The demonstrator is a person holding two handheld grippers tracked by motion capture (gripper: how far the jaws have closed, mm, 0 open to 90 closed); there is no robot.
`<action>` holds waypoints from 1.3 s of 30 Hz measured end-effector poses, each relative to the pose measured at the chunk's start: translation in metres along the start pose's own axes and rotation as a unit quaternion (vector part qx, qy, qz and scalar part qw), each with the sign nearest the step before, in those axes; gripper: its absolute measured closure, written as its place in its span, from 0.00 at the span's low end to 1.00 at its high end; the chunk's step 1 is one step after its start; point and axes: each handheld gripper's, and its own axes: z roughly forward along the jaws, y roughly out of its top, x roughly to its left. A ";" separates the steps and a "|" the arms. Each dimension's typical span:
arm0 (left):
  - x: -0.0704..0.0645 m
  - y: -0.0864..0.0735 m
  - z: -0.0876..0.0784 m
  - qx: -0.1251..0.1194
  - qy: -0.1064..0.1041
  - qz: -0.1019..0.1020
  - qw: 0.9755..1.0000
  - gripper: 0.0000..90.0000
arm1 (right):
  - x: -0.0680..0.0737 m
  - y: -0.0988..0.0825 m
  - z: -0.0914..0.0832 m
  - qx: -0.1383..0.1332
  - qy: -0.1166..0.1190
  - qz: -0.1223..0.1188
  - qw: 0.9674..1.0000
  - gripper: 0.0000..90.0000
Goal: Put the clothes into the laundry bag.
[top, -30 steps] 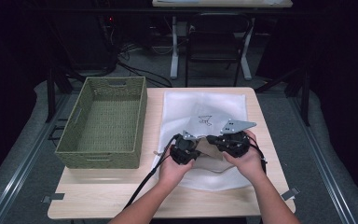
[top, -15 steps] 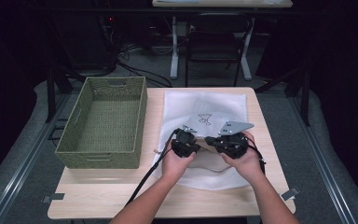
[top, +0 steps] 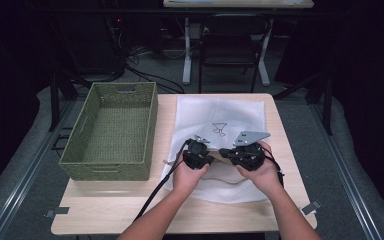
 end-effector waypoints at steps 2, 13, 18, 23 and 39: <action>-0.001 -0.007 -0.008 -0.005 -0.011 0.002 1.000 0.78 | 0.000 -0.001 0.001 0.003 0.003 0.001 1.000 1.00; -0.004 -0.028 -0.055 -0.029 -0.025 0.036 0.999 0.66 | 0.001 -0.005 0.006 0.024 0.015 -0.002 1.000 0.99; 0.005 -0.036 -0.072 -0.038 -0.033 0.041 0.998 0.65 | 0.000 -0.012 0.009 0.031 0.024 0.000 0.999 0.99; 0.016 -0.044 -0.081 -0.040 -0.034 0.035 0.998 0.63 | 0.003 -0.018 0.012 0.043 0.025 -0.002 0.999 0.99; 0.045 -0.068 -0.103 -0.036 -0.028 0.029 0.999 0.58 | 0.006 -0.037 0.024 0.080 0.026 -0.003 0.996 0.99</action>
